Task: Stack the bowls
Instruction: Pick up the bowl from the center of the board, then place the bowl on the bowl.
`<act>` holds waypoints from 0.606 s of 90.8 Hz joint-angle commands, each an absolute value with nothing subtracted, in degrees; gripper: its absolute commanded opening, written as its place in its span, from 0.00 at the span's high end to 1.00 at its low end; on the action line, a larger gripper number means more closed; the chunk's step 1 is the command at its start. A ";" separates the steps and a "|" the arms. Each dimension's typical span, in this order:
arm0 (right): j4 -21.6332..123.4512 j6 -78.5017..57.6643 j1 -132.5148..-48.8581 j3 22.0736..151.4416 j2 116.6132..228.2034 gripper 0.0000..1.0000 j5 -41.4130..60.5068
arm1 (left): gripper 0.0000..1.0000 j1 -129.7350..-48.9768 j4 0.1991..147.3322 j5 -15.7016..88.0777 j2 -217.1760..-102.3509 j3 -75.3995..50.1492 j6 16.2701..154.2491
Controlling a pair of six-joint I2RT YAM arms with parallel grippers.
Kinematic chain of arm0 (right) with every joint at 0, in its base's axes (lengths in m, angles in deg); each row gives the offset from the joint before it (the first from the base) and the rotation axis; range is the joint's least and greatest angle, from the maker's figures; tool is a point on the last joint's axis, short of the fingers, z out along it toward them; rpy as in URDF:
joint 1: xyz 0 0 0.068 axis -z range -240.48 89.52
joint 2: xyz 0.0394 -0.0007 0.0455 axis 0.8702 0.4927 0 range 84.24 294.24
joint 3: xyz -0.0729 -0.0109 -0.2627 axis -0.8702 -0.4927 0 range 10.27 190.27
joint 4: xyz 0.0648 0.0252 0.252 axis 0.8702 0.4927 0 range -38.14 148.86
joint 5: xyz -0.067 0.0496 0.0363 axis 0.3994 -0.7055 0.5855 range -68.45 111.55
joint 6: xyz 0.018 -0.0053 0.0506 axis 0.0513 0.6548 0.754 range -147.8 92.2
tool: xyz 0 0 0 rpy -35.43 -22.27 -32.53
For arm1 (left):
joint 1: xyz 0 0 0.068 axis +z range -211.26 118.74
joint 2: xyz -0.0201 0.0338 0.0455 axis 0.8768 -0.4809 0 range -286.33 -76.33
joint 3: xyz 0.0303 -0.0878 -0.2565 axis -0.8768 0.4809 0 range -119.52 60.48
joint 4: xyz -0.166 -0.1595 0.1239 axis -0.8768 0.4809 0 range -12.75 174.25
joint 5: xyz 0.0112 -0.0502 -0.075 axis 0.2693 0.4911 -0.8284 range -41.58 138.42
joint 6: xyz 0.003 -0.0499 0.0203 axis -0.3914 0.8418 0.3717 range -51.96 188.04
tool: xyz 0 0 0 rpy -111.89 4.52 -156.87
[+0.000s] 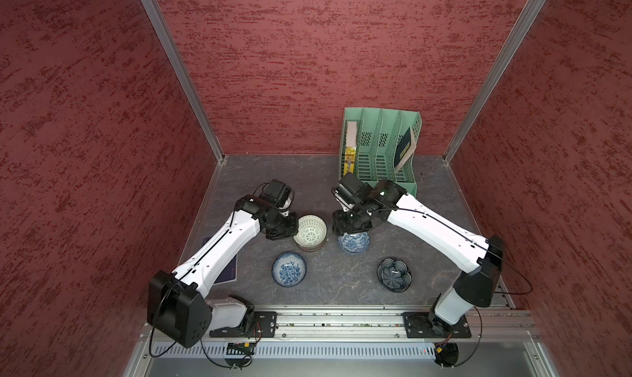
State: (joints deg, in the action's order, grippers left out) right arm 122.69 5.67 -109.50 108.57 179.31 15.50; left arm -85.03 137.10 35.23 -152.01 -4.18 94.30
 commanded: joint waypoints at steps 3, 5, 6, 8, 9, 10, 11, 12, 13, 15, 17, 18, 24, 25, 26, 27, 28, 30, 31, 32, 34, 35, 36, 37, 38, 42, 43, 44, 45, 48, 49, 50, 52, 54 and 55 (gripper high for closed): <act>122.24 4.33 -107.99 107.31 177.15 0.41 16.34 | 1.00 -84.46 131.53 33.15 -152.87 -2.91 94.68; 122.30 4.29 -107.83 107.24 176.99 0.41 16.29 | 1.00 -84.46 131.31 33.28 -153.15 -2.83 94.67; 122.37 4.24 -107.75 107.18 176.94 0.41 16.24 | 1.00 -84.46 131.22 33.29 -153.28 -2.77 94.67; 122.46 4.20 -107.59 107.00 176.78 0.41 16.20 | 1.00 -84.46 131.04 33.36 -153.56 -2.60 94.67; 122.49 4.15 -107.50 106.98 176.74 0.41 16.19 | 1.00 -84.46 130.91 33.38 -153.71 -2.48 94.71; 122.46 4.08 -107.42 106.87 176.72 0.41 16.19 | 1.00 -84.46 130.80 33.43 -153.82 -2.42 94.69; 122.54 4.09 -107.37 106.82 176.67 0.41 16.19 | 1.00 -84.46 130.65 33.41 -153.97 -2.35 94.73; 122.58 4.10 -107.40 106.75 176.60 0.41 16.19 | 1.00 -84.42 130.49 33.49 -154.09 -2.27 94.70; 122.59 4.10 -107.36 106.67 176.61 0.41 16.18 | 1.00 -84.44 130.41 33.57 -154.15 -2.10 94.68; 122.61 4.06 -107.34 106.55 176.55 0.41 16.14 | 1.00 -84.41 130.09 33.76 -154.34 -1.88 94.74; 122.52 4.09 -107.27 106.28 176.42 0.41 16.06 | 1.00 -84.38 129.79 33.88 -154.48 -1.71 94.86; 122.48 4.10 -107.21 106.22 176.43 0.41 16.04 | 1.00 -84.38 129.67 33.94 -154.52 -1.55 94.90; 121.95 4.26 -107.21 105.45 176.14 0.41 15.65 | 1.00 -84.29 128.74 33.87 -155.00 -0.99 95.21; 121.88 4.27 -107.18 105.32 176.16 0.41 15.61 | 1.00 -84.29 128.53 33.81 -155.09 -0.89 95.34; 121.81 4.27 -107.17 105.17 176.08 0.41 15.50 | 1.00 -84.29 128.42 33.77 -155.09 -0.79 95.40; 121.68 4.28 -107.21 105.09 176.08 0.41 15.40 | 1.00 -84.28 128.23 33.80 -155.13 -0.74 95.47; 121.62 4.28 -107.22 104.92 176.04 0.41 15.31 | 1.00 -84.28 128.05 33.81 -155.24 -0.67 95.56; 121.42 4.28 -107.24 104.75 175.92 0.41 15.18 | 1.00 -84.28 127.81 33.76 -155.36 -0.45 95.70; 121.31 4.28 -107.20 104.57 175.83 0.41 15.11 | 1.00 -84.28 127.62 33.79 -155.44 -0.39 95.76; 121.26 4.28 -107.13 104.49 175.78 0.41 15.08 | 1.00 -84.28 127.48 33.72 -155.48 -0.32 95.83; 121.09 4.28 -107.15 104.27 175.71 0.41 15.01 | 1.00 -84.33 127.16 33.69 -155.51 -0.09 95.93; 121.01 4.23 -107.20 104.24 175.72 0.41 15.02 | 1.00 -84.35 127.03 33.67 -155.56 0.00 95.96; 120.98 4.25 -107.22 104.19 175.69 0.41 15.03 | 1.00 -84.36 126.84 33.71 -155.54 0.14 96.06; 120.96 4.27 -107.14 104.12 175.67 0.41 15.04 | 1.00 -84.37 126.70 33.72 -155.58 0.21 96.07; 120.95 4.27 -107.10 104.04 175.62 0.42 15.04 | 1.00 -84.33 126.54 33.69 -155.59 0.33 96.12; 120.74 4.33 -107.14 103.67 175.44 0.41 15.12 | 1.00 -84.29 125.99 33.83 -155.71 0.59 96.24; 120.71 4.35 -107.15 103.60 175.41 0.41 15.12 | 1.00 -84.29 125.88 33.87 -155.80 0.65 96.25; 120.69 4.31 -107.15 103.56 175.36 0.41 15.13 | 1.00 -84.28 125.82 33.89 -155.84 0.73 96.34; 120.69 4.29 -107.11 103.49 175.37 0.41 15.13 | 1.00 -84.28 125.75 33.86 -155.90 0.72 96.29; 120.66 4.29 -107.14 103.40 175.24 0.41 15.09 | 1.00 -84.28 125.56 33.96 -156.10 0.86 96.29; 120.67 4.28 -107.10 103.33 175.27 0.41 15.11 | 1.00 -84.28 125.49 33.98 -156.12 0.87 96.27; 120.67 4.28 -107.08 103.25 175.24 0.41 15.12 | 1.00 -84.28 125.41 33.99 -156.13 0.88 96.26; 120.66 4.23 -107.09 103.19 175.20 0.41 15.13 | 1.00 -84.28 125.26 34.11 -156.29 0.95 96.21; 120.67 4.20 -107.12 103.04 175.18 0.41 15.09 | 1.00 -84.24 125.13 34.25 -156.48 1.04 96.18; 120.63 4.24 -107.09 102.97 175.15 0.41 15.11 | 1.00 -84.22 125.14 34.39 -156.62 1.10 96.17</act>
